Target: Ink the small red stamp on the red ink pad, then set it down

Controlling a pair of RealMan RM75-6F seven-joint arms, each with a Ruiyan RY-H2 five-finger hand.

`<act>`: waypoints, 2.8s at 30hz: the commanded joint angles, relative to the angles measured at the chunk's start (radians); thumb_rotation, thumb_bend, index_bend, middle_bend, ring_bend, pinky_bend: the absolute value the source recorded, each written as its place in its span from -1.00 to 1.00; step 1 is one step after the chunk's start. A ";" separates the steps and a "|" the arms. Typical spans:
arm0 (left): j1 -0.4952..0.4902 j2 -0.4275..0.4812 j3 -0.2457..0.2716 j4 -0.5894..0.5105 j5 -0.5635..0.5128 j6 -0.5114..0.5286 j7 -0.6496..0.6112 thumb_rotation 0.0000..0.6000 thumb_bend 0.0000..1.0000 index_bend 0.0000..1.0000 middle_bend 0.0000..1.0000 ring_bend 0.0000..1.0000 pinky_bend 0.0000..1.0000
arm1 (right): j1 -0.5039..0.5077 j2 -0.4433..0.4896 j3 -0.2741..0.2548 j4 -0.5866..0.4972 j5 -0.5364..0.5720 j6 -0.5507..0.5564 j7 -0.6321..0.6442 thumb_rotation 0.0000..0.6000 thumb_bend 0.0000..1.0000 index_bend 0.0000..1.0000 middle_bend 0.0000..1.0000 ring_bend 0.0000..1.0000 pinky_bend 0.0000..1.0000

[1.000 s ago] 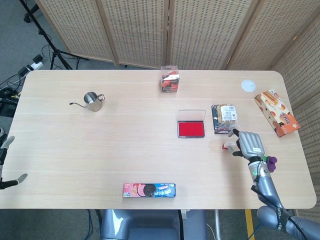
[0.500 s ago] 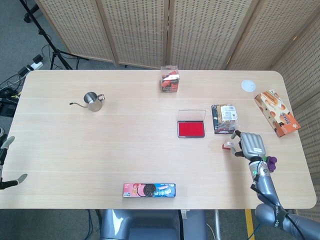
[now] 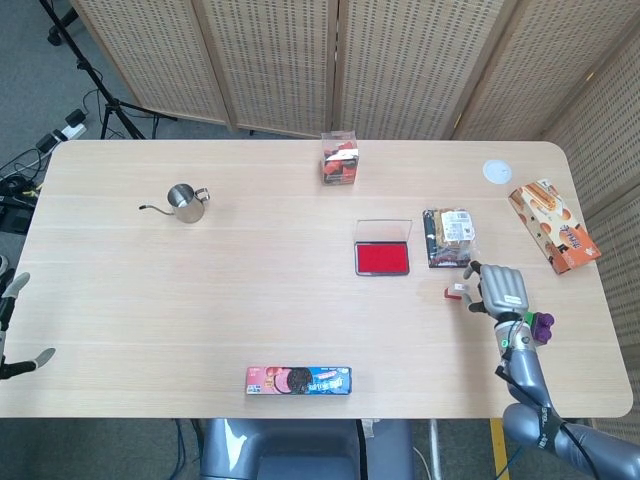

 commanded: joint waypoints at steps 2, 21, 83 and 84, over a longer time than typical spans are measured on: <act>0.001 0.001 0.000 0.000 0.000 0.001 -0.003 1.00 -1.00 -1.00 -1.00 -1.00 -1.00 | 0.004 -0.012 -0.001 0.015 0.009 0.003 -0.012 1.00 -0.27 -0.14 0.90 1.00 1.00; 0.000 0.000 0.003 0.001 0.002 -0.001 -0.002 1.00 -1.00 -1.00 -1.00 -1.00 -1.00 | 0.009 -0.045 -0.001 0.081 0.034 -0.021 -0.012 1.00 -0.22 -0.10 0.91 1.00 1.00; -0.010 0.004 0.002 0.009 -0.014 -0.028 -0.019 1.00 -1.00 -1.00 -1.00 -1.00 -1.00 | 0.240 -0.039 0.167 -0.097 0.293 -0.051 -0.108 1.00 -0.07 0.09 0.91 1.00 1.00; -0.012 0.004 0.001 0.010 -0.018 -0.031 -0.019 1.00 -1.00 -1.00 -1.00 -1.00 -1.00 | 0.254 -0.049 0.170 -0.089 0.312 -0.048 -0.121 1.00 -0.07 0.09 0.91 1.00 1.00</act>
